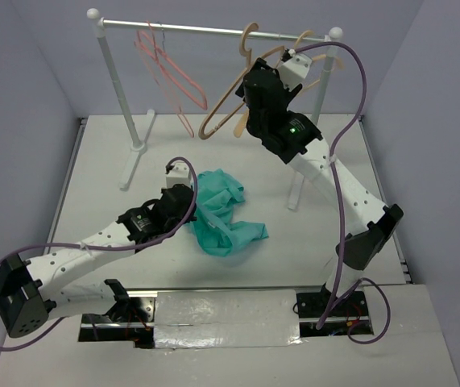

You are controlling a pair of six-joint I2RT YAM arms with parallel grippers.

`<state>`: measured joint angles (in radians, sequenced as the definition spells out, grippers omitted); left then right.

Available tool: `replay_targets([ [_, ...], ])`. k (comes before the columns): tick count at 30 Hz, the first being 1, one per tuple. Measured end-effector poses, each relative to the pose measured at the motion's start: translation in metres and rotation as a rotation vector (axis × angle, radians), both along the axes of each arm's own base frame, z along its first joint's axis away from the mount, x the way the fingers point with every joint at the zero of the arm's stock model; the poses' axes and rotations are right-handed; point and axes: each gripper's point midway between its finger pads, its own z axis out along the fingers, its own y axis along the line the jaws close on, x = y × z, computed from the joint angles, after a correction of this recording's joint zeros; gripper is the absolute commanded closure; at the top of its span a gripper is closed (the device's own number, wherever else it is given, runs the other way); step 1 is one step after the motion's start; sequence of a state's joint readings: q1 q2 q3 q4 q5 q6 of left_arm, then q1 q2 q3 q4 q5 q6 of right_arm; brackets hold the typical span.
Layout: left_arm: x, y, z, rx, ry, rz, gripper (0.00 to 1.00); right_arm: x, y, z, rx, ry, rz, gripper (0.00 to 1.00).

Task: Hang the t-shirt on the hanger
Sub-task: Pick up the hanger from the clothesline.

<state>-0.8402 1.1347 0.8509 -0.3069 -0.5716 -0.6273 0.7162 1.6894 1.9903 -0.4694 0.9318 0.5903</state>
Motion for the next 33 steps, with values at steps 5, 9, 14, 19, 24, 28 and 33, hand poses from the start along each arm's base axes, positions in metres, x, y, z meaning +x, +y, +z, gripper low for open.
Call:
replay_targets([
  [5,0.0,0.0,0.0,0.0,0.0,-0.001,1.0,-0.001,-0.005,0.002,-0.013,0.012,-0.018,0.27],
  [9,0.0,0.0,-0.001,0.001,0.001,0.0,1.0,-0.003,-0.011,0.001,-0.015,0.019,-0.039,0.27],
  [14,0.0,0.0,-0.001,0.0,0.0,0.0,1.0,0.001,-0.02,-0.005,-0.032,0.04,-0.061,0.28],
  [19,-0.001,0.001,0.001,-0.004,-0.004,0.0,1.0,0.01,-0.023,-0.016,-0.054,0.063,-0.078,0.28],
  [24,-0.001,0.001,0.001,-0.005,-0.005,0.0,1.0,0.015,-0.023,-0.03,-0.092,0.098,-0.082,0.3],
  [28,-0.001,0.001,0.001,-0.005,-0.005,0.0,1.0,0.013,-0.026,-0.035,-0.124,0.118,-0.091,0.38],
  [33,-0.001,0.001,0.001,-0.004,-0.005,0.0,1.0,0.008,-0.033,-0.039,-0.173,0.138,-0.103,0.49],
])
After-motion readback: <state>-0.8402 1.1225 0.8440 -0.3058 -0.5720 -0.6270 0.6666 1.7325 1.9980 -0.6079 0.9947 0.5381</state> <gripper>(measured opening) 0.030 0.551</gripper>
